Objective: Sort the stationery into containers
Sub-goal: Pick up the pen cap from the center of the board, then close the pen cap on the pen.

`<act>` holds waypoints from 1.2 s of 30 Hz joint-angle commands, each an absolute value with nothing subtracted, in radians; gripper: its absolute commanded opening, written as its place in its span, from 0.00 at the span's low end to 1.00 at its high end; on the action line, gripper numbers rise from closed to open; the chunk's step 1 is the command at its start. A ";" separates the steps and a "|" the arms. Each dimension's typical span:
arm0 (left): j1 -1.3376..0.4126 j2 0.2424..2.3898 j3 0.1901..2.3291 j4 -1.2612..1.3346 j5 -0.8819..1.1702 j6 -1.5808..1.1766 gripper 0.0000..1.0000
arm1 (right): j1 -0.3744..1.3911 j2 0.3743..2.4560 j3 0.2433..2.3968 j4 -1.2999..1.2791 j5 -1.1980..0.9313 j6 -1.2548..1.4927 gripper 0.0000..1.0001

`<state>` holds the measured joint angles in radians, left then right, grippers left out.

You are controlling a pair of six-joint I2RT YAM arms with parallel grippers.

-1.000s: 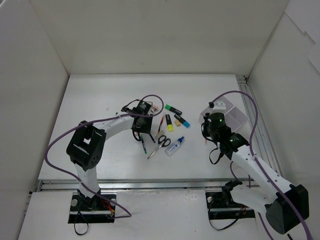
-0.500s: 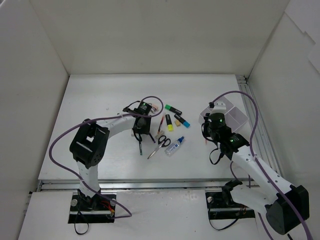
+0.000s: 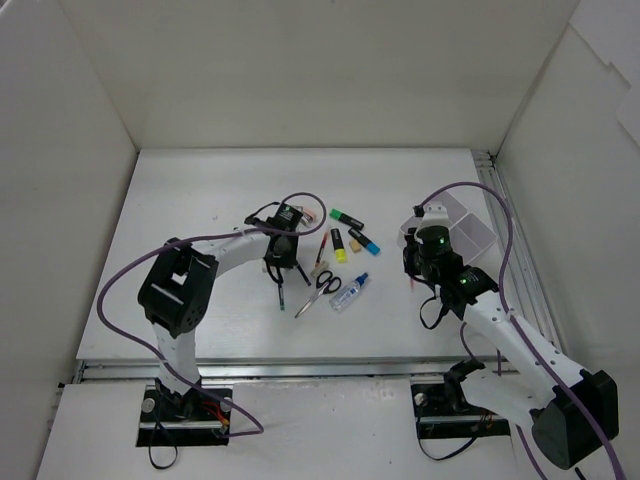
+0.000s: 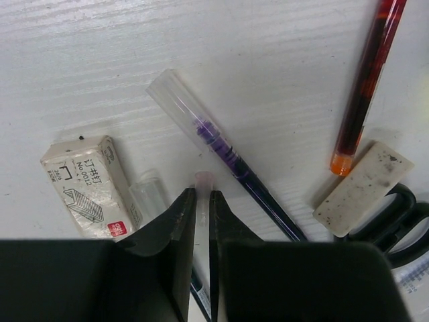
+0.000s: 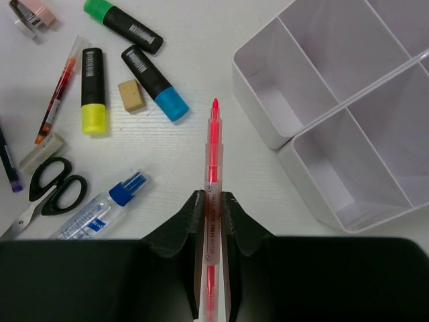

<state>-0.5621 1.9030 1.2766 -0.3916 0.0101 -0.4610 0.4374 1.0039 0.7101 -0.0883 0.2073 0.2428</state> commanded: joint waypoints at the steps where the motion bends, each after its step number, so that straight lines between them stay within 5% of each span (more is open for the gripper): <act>1: -0.566 1.841 1.261 -0.379 0.017 -0.427 0.00 | 0.431 0.982 0.730 -0.054 0.126 0.180 0.00; 17: -0.468 1.344 1.033 -0.045 0.299 -0.446 0.00 | 0.564 1.029 0.739 0.123 -0.383 0.037 0.00; 26: -0.449 1.161 0.891 0.261 0.854 -0.247 0.00 | 0.610 0.945 0.672 0.179 -0.635 -0.087 0.00; 36: -0.449 1.081 0.805 0.458 0.894 -0.296 0.00 | 0.658 0.945 0.611 0.346 -0.618 -0.042 0.00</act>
<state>-0.4561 1.1145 0.7994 0.2657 0.8356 -0.2749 0.6395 0.9501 0.6292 0.1780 -0.6102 -0.0681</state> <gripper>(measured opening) 0.064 0.098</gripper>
